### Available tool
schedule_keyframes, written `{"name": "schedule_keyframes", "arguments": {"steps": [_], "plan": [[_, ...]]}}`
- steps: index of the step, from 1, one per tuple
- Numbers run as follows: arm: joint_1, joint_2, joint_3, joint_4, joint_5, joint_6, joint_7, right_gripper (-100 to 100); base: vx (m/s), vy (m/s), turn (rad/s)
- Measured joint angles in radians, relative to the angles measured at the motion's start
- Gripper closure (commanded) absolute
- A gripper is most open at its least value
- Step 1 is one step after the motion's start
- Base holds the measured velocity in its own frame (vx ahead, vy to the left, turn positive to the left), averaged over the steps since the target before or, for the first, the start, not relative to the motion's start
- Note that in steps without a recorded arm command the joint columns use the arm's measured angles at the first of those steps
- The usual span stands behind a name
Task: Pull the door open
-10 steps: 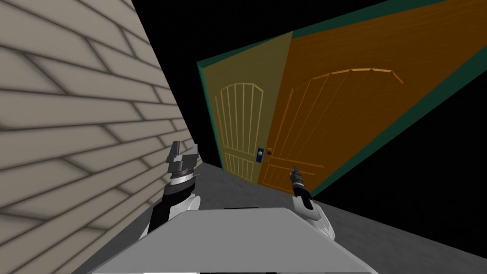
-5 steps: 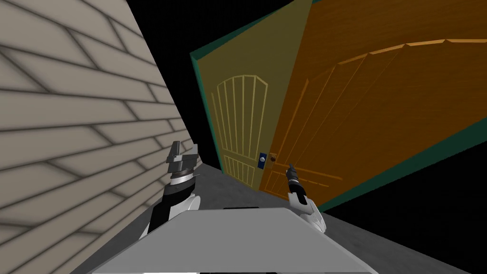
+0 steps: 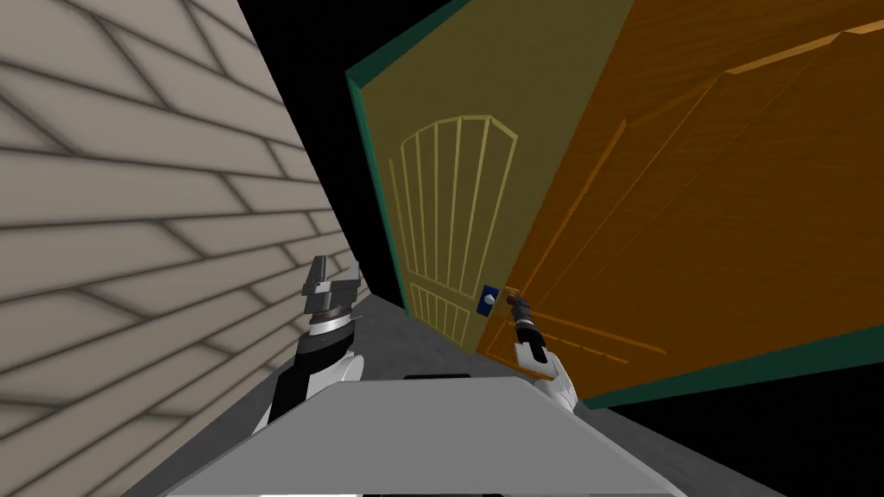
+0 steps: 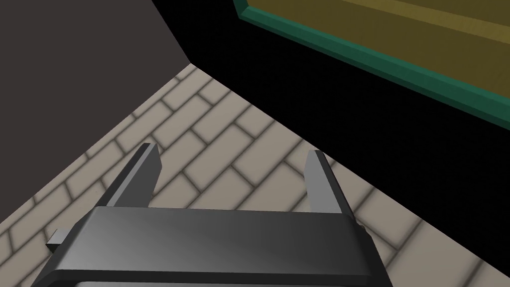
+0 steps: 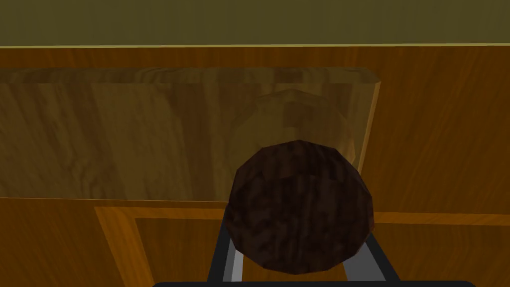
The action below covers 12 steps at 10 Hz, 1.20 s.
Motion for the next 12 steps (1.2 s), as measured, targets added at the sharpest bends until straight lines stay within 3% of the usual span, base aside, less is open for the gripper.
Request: {"name": "schedule_keyframes", "arguments": {"steps": [3,4,8,12], "plan": [[0.003,0.001,0.000,0.003,0.000,0.001,0.000,100,-0.015,-0.007,-0.009],[0.003,0.001,0.000,0.003,0.000,0.001,0.000,-100,-0.134,-0.031,-0.158],[0.038,-0.022,-0.030,0.000,-0.004,0.008,-0.004,-100,-0.188,0.011,-0.054],[0.044,-0.018,-0.008,-0.013,0.000,0.013,-0.011,-100,-0.184,0.086,0.055]]}}
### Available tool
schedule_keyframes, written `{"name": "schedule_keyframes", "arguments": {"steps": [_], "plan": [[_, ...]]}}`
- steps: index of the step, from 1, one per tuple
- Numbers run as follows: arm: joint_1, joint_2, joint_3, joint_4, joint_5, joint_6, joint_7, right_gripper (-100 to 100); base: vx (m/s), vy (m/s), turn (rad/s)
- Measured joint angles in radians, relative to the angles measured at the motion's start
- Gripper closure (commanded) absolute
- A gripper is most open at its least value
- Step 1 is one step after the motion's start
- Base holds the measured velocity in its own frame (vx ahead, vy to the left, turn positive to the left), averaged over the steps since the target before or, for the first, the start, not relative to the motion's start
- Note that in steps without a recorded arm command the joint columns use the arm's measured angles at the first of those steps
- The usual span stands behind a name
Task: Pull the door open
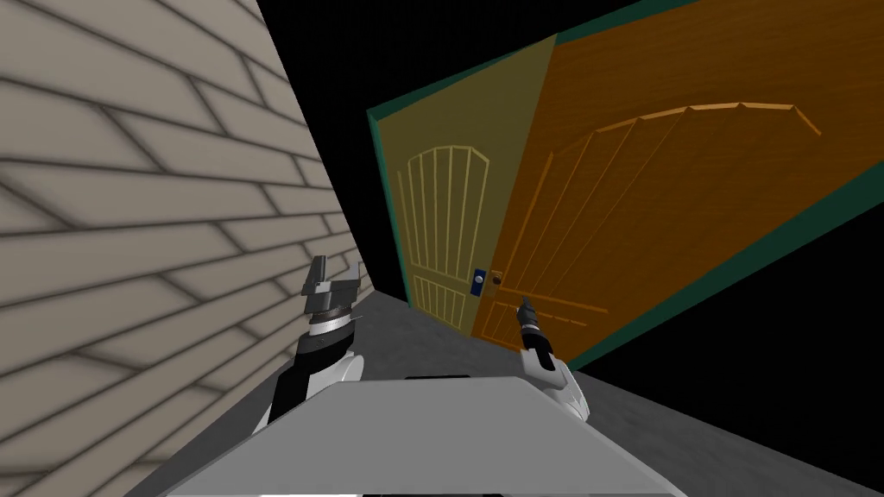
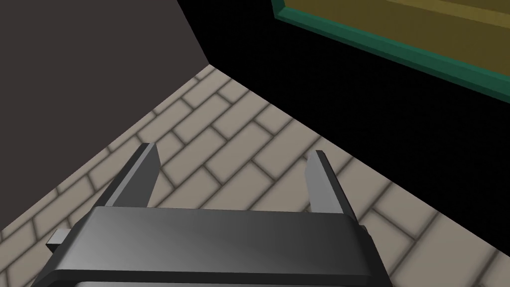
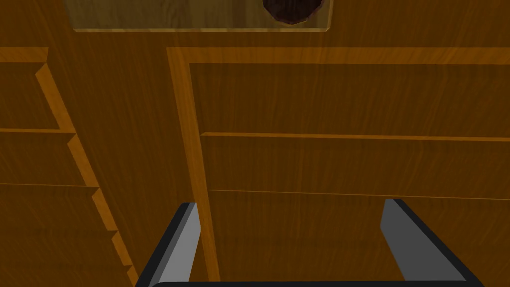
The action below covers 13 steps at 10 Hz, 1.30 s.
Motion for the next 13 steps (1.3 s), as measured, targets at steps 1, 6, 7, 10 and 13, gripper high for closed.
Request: {"name": "schedule_keyframes", "arguments": {"steps": [1,6,7,10,13], "plan": [[-0.010,0.007,0.015,0.004,0.002,-0.003,-0.002,-100,-0.096,0.104,0.161],[0.019,-0.015,-0.014,-0.001,-0.006,0.002,-0.006,-100,0.028,-0.044,-0.113],[0.035,-0.022,-0.028,-0.015,-0.008,0.014,-0.006,-100,0.135,-0.116,-0.070],[0.027,-0.027,-0.053,0.011,-0.012,0.007,0.005,-100,0.165,-0.059,0.023],[0.000,-0.012,-0.031,0.010,-0.010,0.005,0.008,-100,0.196,0.009,0.132]]}}
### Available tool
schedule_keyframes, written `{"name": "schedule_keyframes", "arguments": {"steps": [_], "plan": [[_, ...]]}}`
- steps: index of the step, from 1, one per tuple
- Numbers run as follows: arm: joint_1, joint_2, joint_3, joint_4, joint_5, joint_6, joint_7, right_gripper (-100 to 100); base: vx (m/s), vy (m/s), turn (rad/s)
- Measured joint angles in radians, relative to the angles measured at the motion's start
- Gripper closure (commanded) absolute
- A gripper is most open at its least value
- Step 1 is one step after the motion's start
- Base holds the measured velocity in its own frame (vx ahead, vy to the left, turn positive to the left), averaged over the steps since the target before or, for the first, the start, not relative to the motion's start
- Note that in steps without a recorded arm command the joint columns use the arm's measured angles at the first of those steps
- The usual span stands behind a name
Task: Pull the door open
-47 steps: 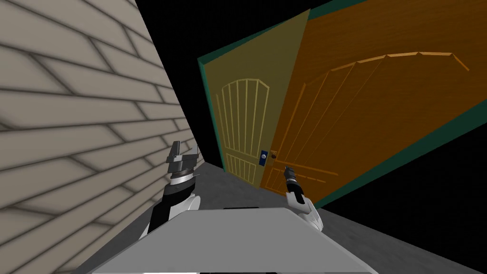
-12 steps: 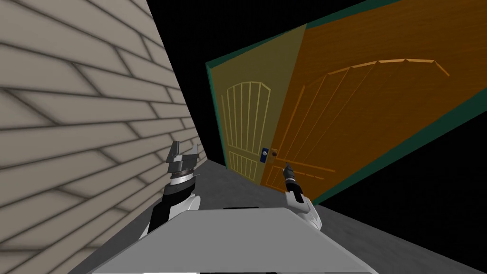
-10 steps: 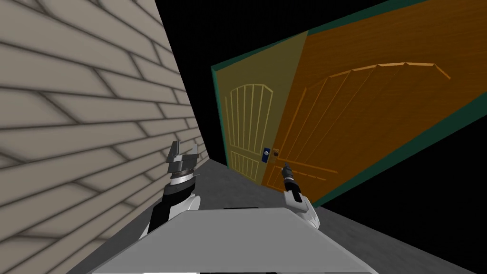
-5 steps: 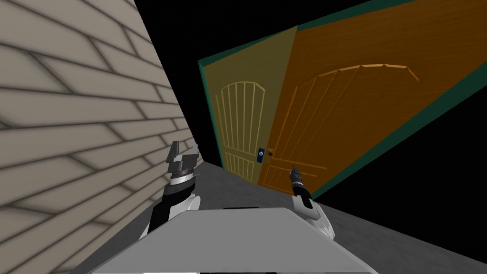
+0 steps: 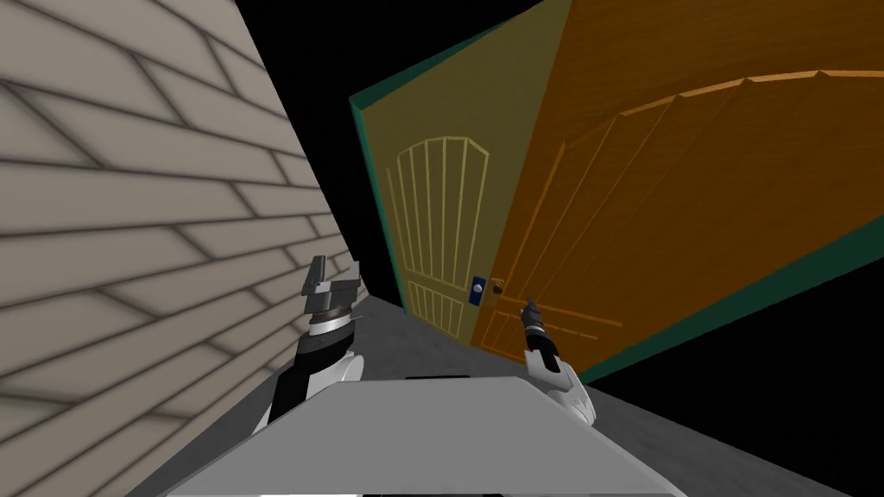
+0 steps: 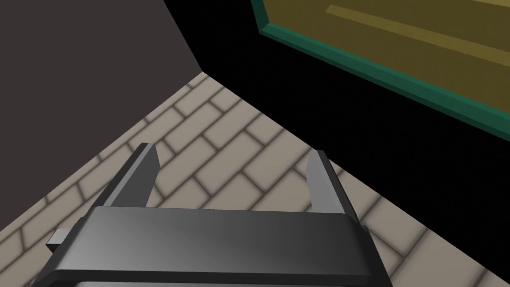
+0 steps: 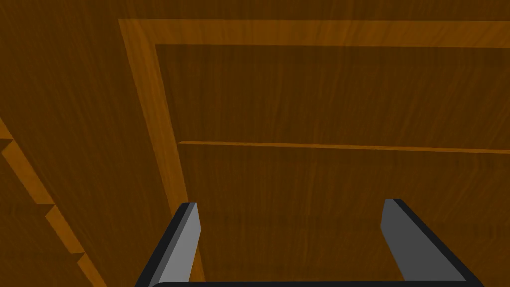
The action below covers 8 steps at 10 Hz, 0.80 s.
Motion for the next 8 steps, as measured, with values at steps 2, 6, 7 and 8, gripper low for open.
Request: {"name": "schedule_keyframes", "arguments": {"steps": [2,6,7,8], "plan": [[-0.021,0.021,0.029,-0.005,0.004,-0.007,0.003,-100,0.195,0.128,0.151],[-0.036,0.025,0.042,0.004,0.005,-0.016,0.002,100,0.004,0.005,0.011],[-0.037,0.026,0.045,0.004,0.005,-0.015,0.002,100,-0.015,-0.007,0.012],[-0.037,0.027,0.046,0.004,0.005,-0.015,0.003,100,-0.005,0.000,-0.002]]}}
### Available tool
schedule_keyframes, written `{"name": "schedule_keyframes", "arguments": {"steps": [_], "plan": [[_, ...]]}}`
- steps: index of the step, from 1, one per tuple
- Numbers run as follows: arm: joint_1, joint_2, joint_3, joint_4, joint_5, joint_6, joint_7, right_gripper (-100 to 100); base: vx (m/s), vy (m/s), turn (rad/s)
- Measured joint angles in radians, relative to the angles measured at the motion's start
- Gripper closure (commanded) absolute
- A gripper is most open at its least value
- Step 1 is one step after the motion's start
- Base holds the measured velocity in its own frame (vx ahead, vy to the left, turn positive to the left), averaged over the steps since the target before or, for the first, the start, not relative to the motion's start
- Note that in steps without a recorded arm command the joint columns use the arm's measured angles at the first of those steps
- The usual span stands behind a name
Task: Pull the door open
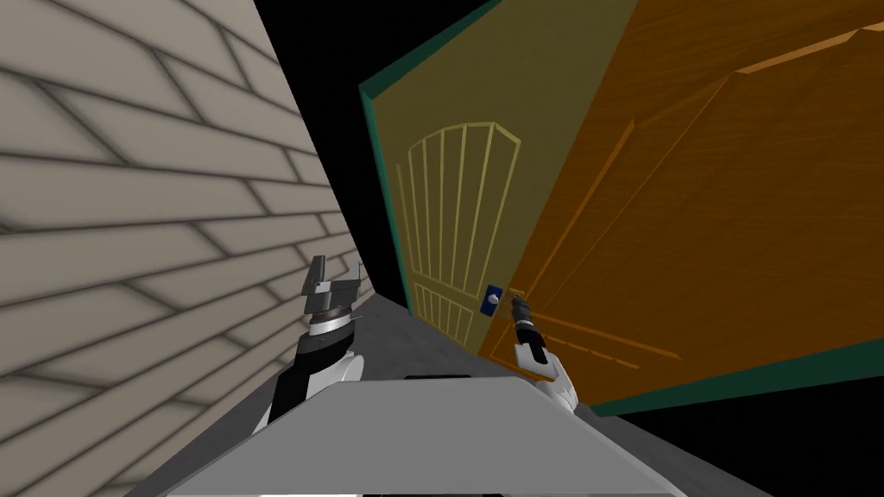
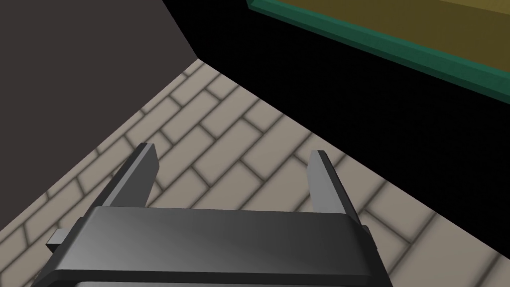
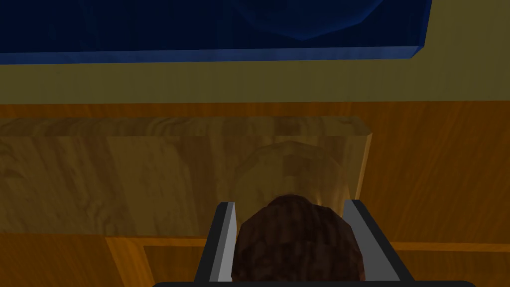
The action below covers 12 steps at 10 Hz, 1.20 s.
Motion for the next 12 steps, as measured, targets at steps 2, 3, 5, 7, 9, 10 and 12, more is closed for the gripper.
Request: {"name": "schedule_keyframes", "arguments": {"steps": [2,3,5,7,9,10,12], "plan": [[0.001,0.001,0.001,0.001,0.000,0.000,0.000,100,-0.070,-0.023,-0.048],[0.009,-0.007,-0.003,-0.005,-0.002,0.000,-0.003,100,-0.191,-0.085,-0.136],[0.046,-0.018,-0.024,-0.020,-0.004,0.009,-0.006,100,-0.170,-0.054,-0.093],[0.039,-0.024,-0.028,0.004,-0.005,0.004,-0.006,-100,-0.183,0.039,0.081],[0.037,-0.016,-0.002,-0.013,-0.002,0.007,-0.013,-100,-0.187,0.098,0.069],[0.039,-0.013,0.011,-0.020,-0.001,0.005,-0.017,-100,-0.192,0.092,0.075],[0.030,-0.011,0.033,-0.017,0.000,-0.004,-0.024,-100,-0.146,0.077,0.095]]}}
